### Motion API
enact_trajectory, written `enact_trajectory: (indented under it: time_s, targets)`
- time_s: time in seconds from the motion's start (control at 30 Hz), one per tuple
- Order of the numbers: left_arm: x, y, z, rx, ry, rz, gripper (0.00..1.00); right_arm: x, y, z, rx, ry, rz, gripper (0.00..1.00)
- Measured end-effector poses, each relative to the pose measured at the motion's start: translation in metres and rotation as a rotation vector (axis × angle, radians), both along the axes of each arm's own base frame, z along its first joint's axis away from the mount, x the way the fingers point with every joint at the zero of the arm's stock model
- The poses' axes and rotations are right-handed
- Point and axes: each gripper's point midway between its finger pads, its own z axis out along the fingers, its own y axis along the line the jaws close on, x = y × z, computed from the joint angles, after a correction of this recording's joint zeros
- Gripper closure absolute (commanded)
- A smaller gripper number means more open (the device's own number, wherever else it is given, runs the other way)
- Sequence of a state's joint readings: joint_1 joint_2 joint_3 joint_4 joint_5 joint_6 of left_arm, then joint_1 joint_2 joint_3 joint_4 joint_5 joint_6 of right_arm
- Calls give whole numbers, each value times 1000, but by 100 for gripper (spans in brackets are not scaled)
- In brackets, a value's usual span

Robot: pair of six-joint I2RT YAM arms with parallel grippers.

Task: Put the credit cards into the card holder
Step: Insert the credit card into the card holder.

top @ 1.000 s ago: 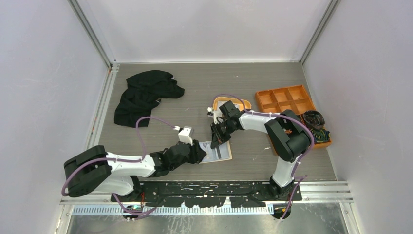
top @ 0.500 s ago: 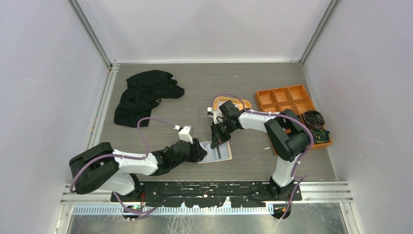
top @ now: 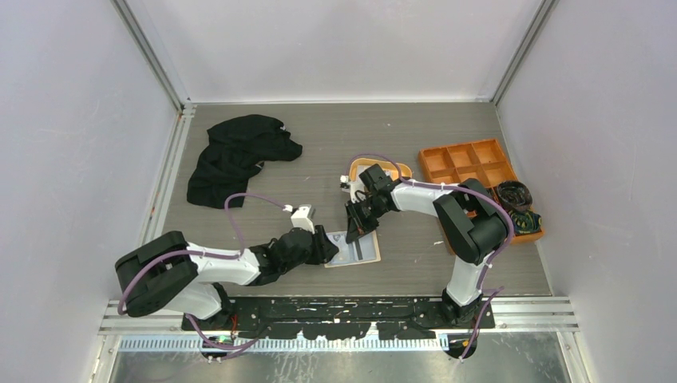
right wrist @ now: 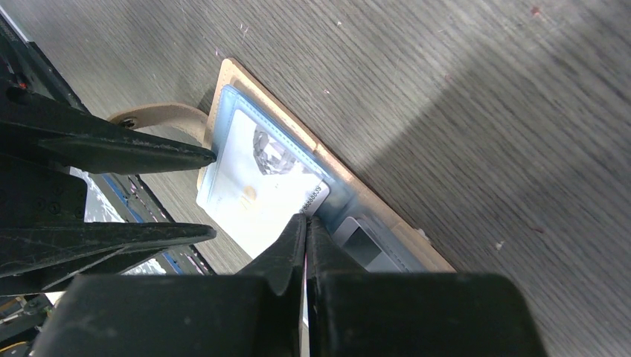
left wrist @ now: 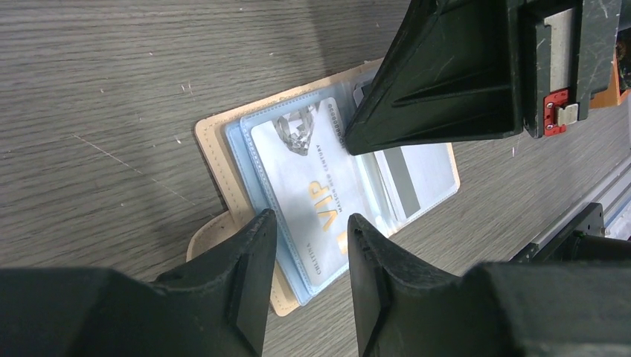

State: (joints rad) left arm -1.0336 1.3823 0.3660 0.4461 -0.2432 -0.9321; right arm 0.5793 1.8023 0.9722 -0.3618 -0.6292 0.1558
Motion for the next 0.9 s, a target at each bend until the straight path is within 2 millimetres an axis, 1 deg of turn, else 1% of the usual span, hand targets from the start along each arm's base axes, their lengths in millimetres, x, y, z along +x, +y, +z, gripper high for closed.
enact_trajectory:
  time_s: [0.23, 0.47, 0.6, 0.9]
  targets:
    - [-1, -1, 0, -1, 10, -1, 58, 0, 0, 0, 0, 0, -1, 94]
    - [0, -14, 0, -33, 19, -27, 58, 0, -3, 0, -6, 11, -8, 93]
    - [0, -16, 2, -51, 22, -35, 58, 1, -4, 0, -6, 14, -12, 89]
    - [-9, -27, 3, -111, 46, -86, 58, 3, -8, 3, 13, 32, -28, 88]
